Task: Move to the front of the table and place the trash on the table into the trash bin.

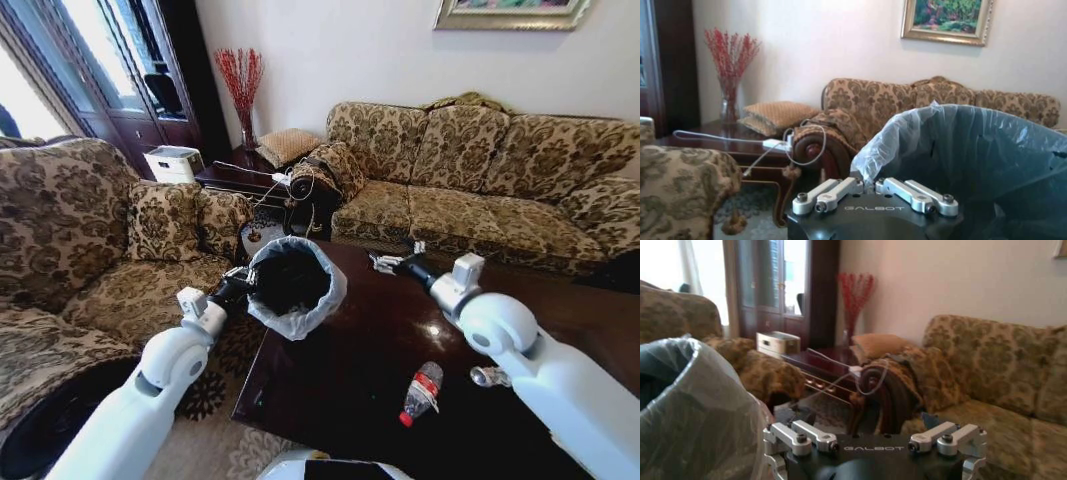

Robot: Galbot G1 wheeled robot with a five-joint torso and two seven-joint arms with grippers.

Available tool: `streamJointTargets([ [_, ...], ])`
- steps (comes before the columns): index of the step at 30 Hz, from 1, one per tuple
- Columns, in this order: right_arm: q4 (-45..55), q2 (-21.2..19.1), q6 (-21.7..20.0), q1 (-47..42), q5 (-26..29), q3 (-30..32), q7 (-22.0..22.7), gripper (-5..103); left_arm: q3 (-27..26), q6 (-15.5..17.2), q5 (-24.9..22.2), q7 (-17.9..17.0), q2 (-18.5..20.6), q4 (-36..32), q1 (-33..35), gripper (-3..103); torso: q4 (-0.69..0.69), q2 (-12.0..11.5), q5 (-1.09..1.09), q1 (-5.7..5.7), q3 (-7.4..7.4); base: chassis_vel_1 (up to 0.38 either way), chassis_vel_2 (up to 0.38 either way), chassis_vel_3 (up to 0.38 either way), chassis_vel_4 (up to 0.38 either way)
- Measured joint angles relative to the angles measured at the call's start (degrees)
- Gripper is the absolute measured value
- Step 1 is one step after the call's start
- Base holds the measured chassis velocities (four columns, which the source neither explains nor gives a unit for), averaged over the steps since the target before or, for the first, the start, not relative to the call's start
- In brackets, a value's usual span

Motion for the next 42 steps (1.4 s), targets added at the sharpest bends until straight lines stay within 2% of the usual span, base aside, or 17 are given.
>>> streamJointTargets([
  [3, 0.8, 1.3, -0.1, -1.9, -1.4, 1.6, 1.3, 100, 0.2, 0.0, 0.6, 0.2, -0.4, 0.4, 0.1, 4, -0.01, 0.0, -0.01, 0.01, 0.0, 0.0, 0.0, 0.0, 0.0],
  [5, 0.8, 3.8, -0.1, -4.4, -4.5, 4.5, 0.3, 100, 0.0, 0.0, 1.3, 0.3, -0.5, 0.4, 1.1, 4, 0.01, 0.0, 0.0, 0.01, 0.0, 0.03, -0.007, -0.014, 0.023],
  [6, 0.8, 3.8, -0.1, -4.4, -4.5, 4.5, 0.3, 100, 0.0, 0.0, 1.3, 0.3, -0.5, 0.4, 1.1, 4, 0.01, 0.0, 0.0, 0.01, 0.0, 0.06, -0.014, -0.029, 0.046],
  [9, 0.0, 6.4, 0.0, -9.9, -7.4, 10.7, -4.6, 100, -1.3, 0.5, 2.3, 0.2, -1.0, -1.2, 2.4, 4, 0.03, 0.0, -0.01, 0.02, 0.0, 0.072, -0.038, -0.067, 0.076],
  [15, -1.2, 9.6, 0.0, -16.6, -8.7, 15.7, -8.4, 100, -2.2, 0.6, 2.9, 0.1, -1.3, -1.9, 3.7, 4, 0.01, 0.0, 0.0, 0.03, 0.01, 0.113, -0.152, -0.167, 0.144],
  [16, -1.8, 11.3, 0.0, -19.0, -10.2, 17.3, -10.6, 100, -2.3, 0.4, 3.1, 0.1, -1.5, -1.9, 3.9, 4, 0.02, 0.0, -0.01, 0.03, 0.01, 0.177, -0.215, -0.212, 0.231],
  [18, -2.4, 13.0, 0.5, -20.9, -11.6, 18.0, -11.6, 100, -2.3, 0.2, 3.3, 0.2, -1.8, -1.7, 3.9, 4, 0.01, 0.0, -0.01, 0.01, 0.0, 0.182, -0.259, -0.288, 0.223],
  [25, -5.5, 16.6, 2.4, -21.3, -12.9, 16.7, -11.0, 100, -1.5, 0.1, 3.3, 0.4, -2.2, -0.5, 2.8, 4, -0.01, 0.0, 0.0, -0.05, -0.02, 0.202, -0.306, -0.313, 0.19],
  [28, -9.3, 20.6, 3.8, -19.7, -13.1, 14.0, -8.2, 100, -1.4, -0.3, 3.0, 0.4, -2.2, 0.4, 2.3, 4, 0.0, 0.0, -0.02, -0.08, -0.03, 0.083, -0.21, -0.207, 0.073],
  [31, -10.9, 22.0, 4.3, -18.9, -13.1, 12.9, -7.3, 100, -1.6, -0.7, 2.7, 0.5, -2.2, 0.5, 2.3, 4, -0.02, 0.0, -0.06, -0.07, -0.04, -0.01, -0.094, -0.075, 0.011],
  [36, -18.5, 27.4, 5.8, -14.5, -13.5, 8.2, -5.6, 100, -2.4, -1.0, 2.6, 0.3, -2.5, 0.1, 2.8, 4, 0.05, 0.0, -0.01, 0.09, 0.04, -0.009, 0.013, 0.016, -0.013],
  [42, -23.9, 31.9, 5.9, -12.0, -13.6, 6.1, -3.5, 100, -2.2, -1.0, 3.1, 0.3, -2.8, -1.0, 3.4, 4, 0.02, 0.0, -0.01, 0.03, 0.01, -0.024, 0.014, 0.046, -0.007],
])
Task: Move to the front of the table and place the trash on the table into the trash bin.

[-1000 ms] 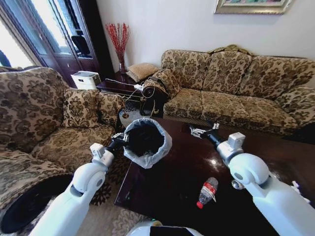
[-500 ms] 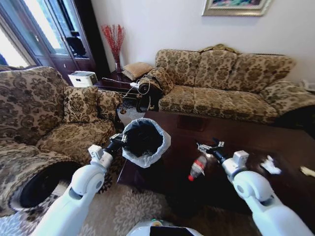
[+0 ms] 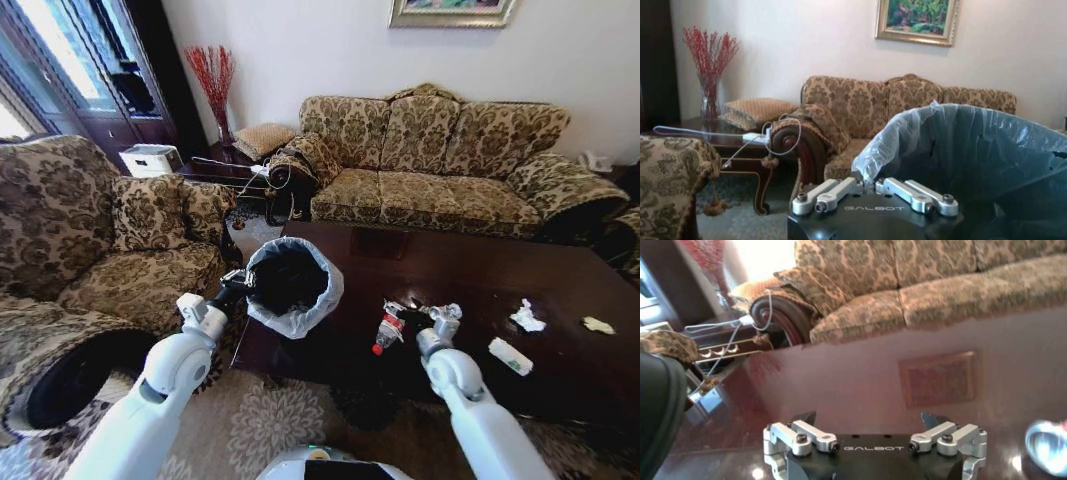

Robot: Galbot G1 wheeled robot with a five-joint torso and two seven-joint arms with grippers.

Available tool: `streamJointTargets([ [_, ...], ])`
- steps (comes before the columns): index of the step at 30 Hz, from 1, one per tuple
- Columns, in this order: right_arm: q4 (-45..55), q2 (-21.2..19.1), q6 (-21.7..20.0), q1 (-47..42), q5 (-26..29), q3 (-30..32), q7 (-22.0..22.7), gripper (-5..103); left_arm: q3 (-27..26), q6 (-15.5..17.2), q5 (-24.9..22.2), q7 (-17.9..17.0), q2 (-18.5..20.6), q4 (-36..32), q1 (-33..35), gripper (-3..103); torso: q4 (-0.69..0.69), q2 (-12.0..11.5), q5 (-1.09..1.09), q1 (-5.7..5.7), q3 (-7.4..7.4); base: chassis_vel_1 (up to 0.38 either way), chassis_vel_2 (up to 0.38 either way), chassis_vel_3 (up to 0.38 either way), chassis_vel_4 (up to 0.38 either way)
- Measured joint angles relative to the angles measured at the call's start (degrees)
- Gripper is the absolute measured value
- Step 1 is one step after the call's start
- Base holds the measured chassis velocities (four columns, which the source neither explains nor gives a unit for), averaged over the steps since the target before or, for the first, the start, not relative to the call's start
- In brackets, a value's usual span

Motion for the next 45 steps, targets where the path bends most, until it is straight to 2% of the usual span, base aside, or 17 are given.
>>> streamJointTargets([
  [10, -2.2, 3.0, -2.8, -1.2, 0.3, -2.5, 5.5, 100, 0.1, 0.2, 0.9, -0.1, -0.4, 0.1, 0.0, 4, 0.0, 0.0, -0.02, -0.05, -0.02, 0.0, 0.0, 0.0, 0.0],
  [12, -2.7, 3.5, -4.0, -1.2, 1.1, -2.8, 8.9, 100, 0.3, 0.3, 1.1, -0.1, -0.4, 0.2, -0.1, 4, -0.01, 0.0, -0.02, -0.02, -0.01, 0.0, 0.0, 0.0, 0.0],
  [16, -4.3, 3.7, -4.4, -0.6, 2.2, -2.8, 9.4, 101, 0.3, 0.4, 1.1, -0.1, -0.3, -0.1, -0.1, 4, -0.01, 0.0, -0.02, -0.02, -0.01, 0.0, 0.0, 0.0, 0.0],
  [18, -5.4, 4.0, -4.2, -0.2, 2.3, -2.8, 9.3, 94, 0.2, 0.5, 1.1, -0.1, -0.2, -0.3, 0.0, 4, 0.0, 0.0, -0.02, -0.03, -0.01, 0.0, 0.0, 0.0, 0.0],
  [19, -5.4, 4.0, -4.2, -0.2, 2.3, -2.8, 9.3, 94, 0.2, 0.5, 1.1, -0.1, -0.2, -0.3, 0.0, 4, 0.0, 0.0, -0.02, -0.03, -0.01, 0.0, 0.0, 0.0, 0.0],
  [22, -6.0, 4.3, -3.9, 0.1, 2.4, -3.0, 9.2, 79, 0.0, 0.6, 1.0, -0.1, 0.0, -0.7, 0.0, 4, -0.01, 0.0, -0.03, -0.03, -0.01, 0.0, 0.0, 0.0, 0.0],
  [24, -6.1, 4.3, -3.9, 0.2, 2.4, -3.1, 9.2, 79, 0.0, 0.6, 0.9, -0.1, 0.0, -0.8, 0.0, 4, -0.01, 0.0, -0.02, -0.03, -0.01, 0.0, 0.0, 0.0, 0.0],
  [27, -6.6, 4.5, -3.4, 0.5, 2.2, -3.2, 9.1, 63, -0.1, 0.7, 0.9, -0.1, 0.1, -0.9, -0.1, 4, 0.0, 0.0, -0.02, -0.03, -0.01, 0.0, 0.0, 0.0, 0.0],
  [28, -6.6, 4.5, -3.4, 0.5, 2.2, -3.2, 9.1, 63, -0.1, 0.7, 0.9, -0.1, 0.1, -0.9, -0.1, 4, 0.0, 0.0, -0.02, -0.03, -0.01, 0.0, 0.0, 0.0, 0.0],
  [31, -6.3, 4.1, -2.8, 0.5, 2.1, -3.0, 9.2, 46, -0.1, 0.7, 0.8, -0.1, 0.0, -1.0, -0.3, 4, 0.01, 0.0, -0.02, -0.03, -0.02, 0.0, 0.0, 0.0, 0.0],
  [32, -6.3, 4.1, -2.8, 0.5, 2.1, -3.0, 9.2, 46, -0.1, 0.7, 0.8, -0.1, 0.0, -1.0, -0.3, 4, 0.01, 0.0, -0.02, -0.03, -0.02, 0.0, 0.0, 0.0, 0.0],
  [34, -4.6, 3.3, -2.3, 0.2, 2.1, -2.6, 9.5, 39, -0.1, 0.7, 0.8, -0.1, 0.0, -1.0, -0.4, 4, -0.01, 0.0, 0.01, -0.03, -0.01, 0.0, 0.0, 0.0, 0.0],
  [36, -3.6, 2.9, -1.9, 0.2, 2.1, -2.4, 9.6, 39, -0.1, 0.7, 0.8, -0.1, 0.0, -1.0, -0.4, 4, -0.01, 0.0, 0.0, -0.03, -0.01, 0.0, 0.0, 0.0, 0.0],
  [39, 1.2, 1.4, -0.1, 0.0, 1.9, -2.0, 9.4, 28, -0.1, 0.7, 0.8, 0.0, -0.5, -0.8, -0.4, 4, -0.01, 0.0, 0.0, -0.03, -0.01, 0.0, 0.0, 0.0, 0.0],
  [42, 4.3, 0.1, 1.4, 0.9, 0.7, -2.0, 9.2, 25, 0.0, 0.8, 1.0, 0.0, -1.0, -0.6, -0.2, 4, -0.01, 0.0, 0.0, -0.03, -0.01, 0.0, 0.0, 0.0, 0.0],
  [45, 7.8, -5.0, 3.7, 6.3, -0.5, -4.3, 8.4, 15, 1.1, 1.9, 1.3, 0.1, -1.3, 0.0, 0.0, 4, 0.0, 0.0, -0.01, -0.04, -0.01, 0.0, 0.0, 0.0, 0.0],
])
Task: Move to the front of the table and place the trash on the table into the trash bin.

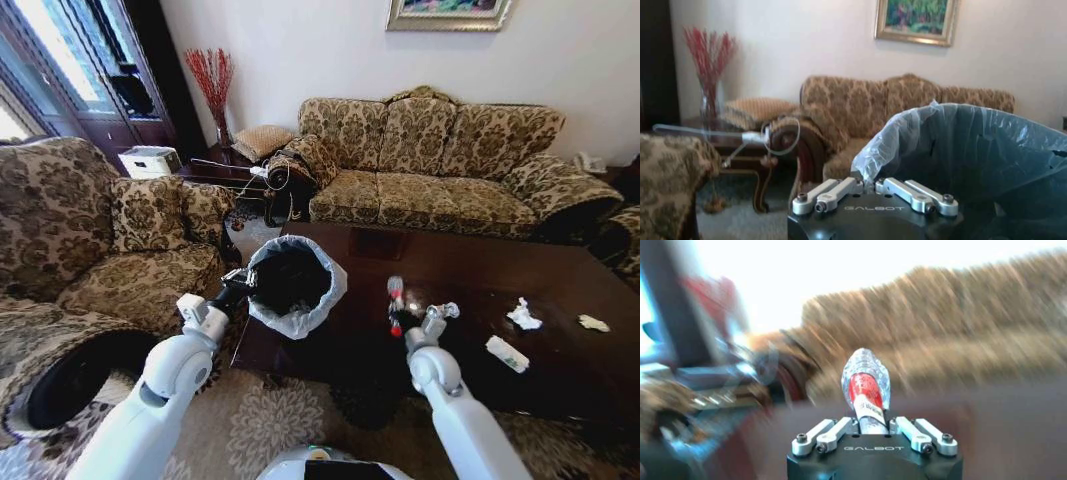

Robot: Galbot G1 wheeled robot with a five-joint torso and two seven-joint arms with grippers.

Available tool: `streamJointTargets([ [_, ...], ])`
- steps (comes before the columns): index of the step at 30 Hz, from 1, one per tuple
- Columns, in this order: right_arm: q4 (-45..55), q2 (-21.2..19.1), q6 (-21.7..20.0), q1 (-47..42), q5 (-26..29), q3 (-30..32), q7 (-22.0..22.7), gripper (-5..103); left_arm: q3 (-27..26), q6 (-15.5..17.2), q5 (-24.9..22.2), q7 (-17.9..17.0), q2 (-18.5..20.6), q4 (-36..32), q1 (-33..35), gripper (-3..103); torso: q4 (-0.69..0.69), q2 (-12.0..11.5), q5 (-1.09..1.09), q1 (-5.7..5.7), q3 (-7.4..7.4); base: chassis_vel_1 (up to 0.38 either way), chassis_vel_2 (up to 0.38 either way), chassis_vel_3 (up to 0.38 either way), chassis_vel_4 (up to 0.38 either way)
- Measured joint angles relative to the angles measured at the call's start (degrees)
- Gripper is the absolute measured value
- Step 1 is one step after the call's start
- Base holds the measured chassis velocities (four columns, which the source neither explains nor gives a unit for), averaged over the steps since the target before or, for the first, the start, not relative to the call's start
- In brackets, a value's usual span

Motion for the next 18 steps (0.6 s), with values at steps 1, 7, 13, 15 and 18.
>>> streamJointTargets([
  [1, 1.4, -2.9, 0.7, 2.9, 1.1, -1.2, -1.6, 12, 0.6, 0.5, -0.1, 0.0, 0.2, 0.5, -0.4, 4, 0.02, 0.0, 0.01, 0.0, 0.0, 0.0, 0.0, 0.0, 0.0],
  [7, 4.9, -14.7, 2.0, 16.3, 7.4, -7.6, -8.0, 8, 2.3, 1.4, -1.2, 0.0, 1.1, 3.3, -3.2, 4, -0.03, 0.0, 0.01, 0.02, 0.01, 0.0, 0.0, 0.0, 0.0],
  [13, 6.7, -20.3, 3.1, 38.0, 16.2, -23.8, -12.1, 8, 2.5, 2.6, -3.4, 0.2, 3.8, 4.3, -5.0, 4, 0.01, 0.0, -0.01, 0.02, 0.01, 0.0, 0.0, 0.0, 0.0],
  [15, 7.7, -19.8, 3.4, 46.5, 19.5, -31.0, -12.3, 8, 2.7, 3.5, -5.0, 0.4, 5.4, 4.8, -6.4, 4, 0.02, 0.0, -0.03, 0.02, 0.01, 0.0, 0.0, 0.0, 0.0],
  [18, 8.2, -18.6, 4.3, 51.8, 20.8, -36.8, -12.6, 8, 2.8, 4.6, -6.8, 0.7, 6.8, 5.4, -8.1, 4, 0.03, 0.0, -0.03, 0.01, 0.01, 0.0, 0.0, 0.0, 0.0],
])
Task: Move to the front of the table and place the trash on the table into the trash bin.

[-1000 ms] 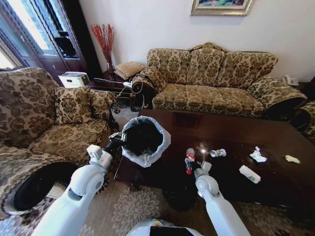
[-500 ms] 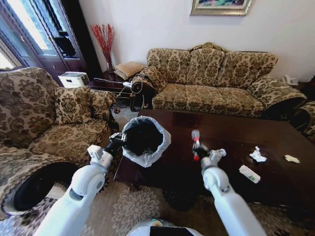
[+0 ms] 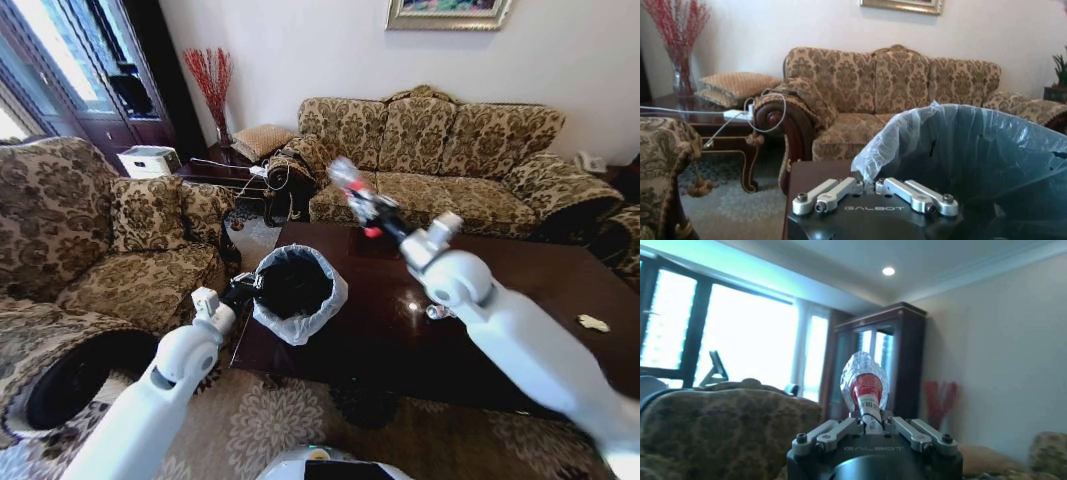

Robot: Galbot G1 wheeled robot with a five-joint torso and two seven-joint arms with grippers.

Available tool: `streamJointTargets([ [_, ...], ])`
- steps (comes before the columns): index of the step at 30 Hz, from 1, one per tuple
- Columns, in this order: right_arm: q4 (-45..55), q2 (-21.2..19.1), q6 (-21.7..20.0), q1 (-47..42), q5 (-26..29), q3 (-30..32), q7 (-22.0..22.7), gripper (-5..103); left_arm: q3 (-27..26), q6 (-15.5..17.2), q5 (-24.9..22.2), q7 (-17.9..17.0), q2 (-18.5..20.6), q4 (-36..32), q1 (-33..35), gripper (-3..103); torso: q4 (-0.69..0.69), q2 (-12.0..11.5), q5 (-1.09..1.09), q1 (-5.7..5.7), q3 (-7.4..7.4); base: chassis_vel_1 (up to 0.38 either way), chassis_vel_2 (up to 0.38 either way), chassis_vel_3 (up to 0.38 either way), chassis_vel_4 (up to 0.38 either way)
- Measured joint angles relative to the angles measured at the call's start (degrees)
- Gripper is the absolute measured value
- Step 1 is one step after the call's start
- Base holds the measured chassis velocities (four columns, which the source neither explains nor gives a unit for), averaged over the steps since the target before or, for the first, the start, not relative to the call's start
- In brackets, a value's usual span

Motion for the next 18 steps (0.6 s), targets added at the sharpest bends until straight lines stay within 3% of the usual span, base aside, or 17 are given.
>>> streamJointTargets([
  [3, -0.3, 2.1, 1.1, 2.7, 0.0, -5.9, -1.3, 8, 0.1, 1.2, -2.7, 0.2, 1.3, 1.3, -3.3, 4, -0.03, 0.0, 0.01, 0.0, 0.0, 0.0, 0.0, 0.0, 0.0],
  [8, -0.4, 2.6, 1.7, 1.5, -2.3, -8.9, -3.0, 7, 0.0, 2.0, -4.9, 0.3, 2.5, 2.0, -4.7, 4, -0.03, 0.0, 0.02, 0.01, 0.0, 0.0, 0.0, 0.0, 0.0],
  [11, -0.8, 2.7, 2.2, -1.5, -7.3, -10.3, -3.6, 4, -0.7, 2.2, -6.1, 0.4, 3.2, 2.1, -4.4, 4, -0.04, 0.0, 0.03, -0.01, -0.01, 0.0, 0.0, 0.0, 0.0],
  [13, -1.1, 3.0, 2.6, -2.6, -8.9, -10.6, -3.6, 7, -0.8, 2.2, -6.2, 0.4, 3.2, 2.1, -4.4, 4, -0.03, 0.0, 0.03, -0.01, -0.01, 0.0, 0.0, 0.0, 0.0],
  [16, -1.2, 3.3, 2.9, -4.8, -10.5, -10.4, -2.8, 23, -0.8, 2.4, -6.4, 0.4, 3.2, 2.1, -4.5, 4, -0.02, 0.0, 0.03, -0.01, -0.01, 0.0, 0.0, 0.0, 0.0],
  [18, -1.2, 3.2, 2.9, -5.0, -10.6, -10.1, -2.8, 23, -0.8, 2.5, -6.4, 0.4, 3.2, 2.1, -4.6, 4, -0.02, 0.0, 0.03, -0.01, -0.01, 0.0, 0.0, 0.0, 0.0],
])
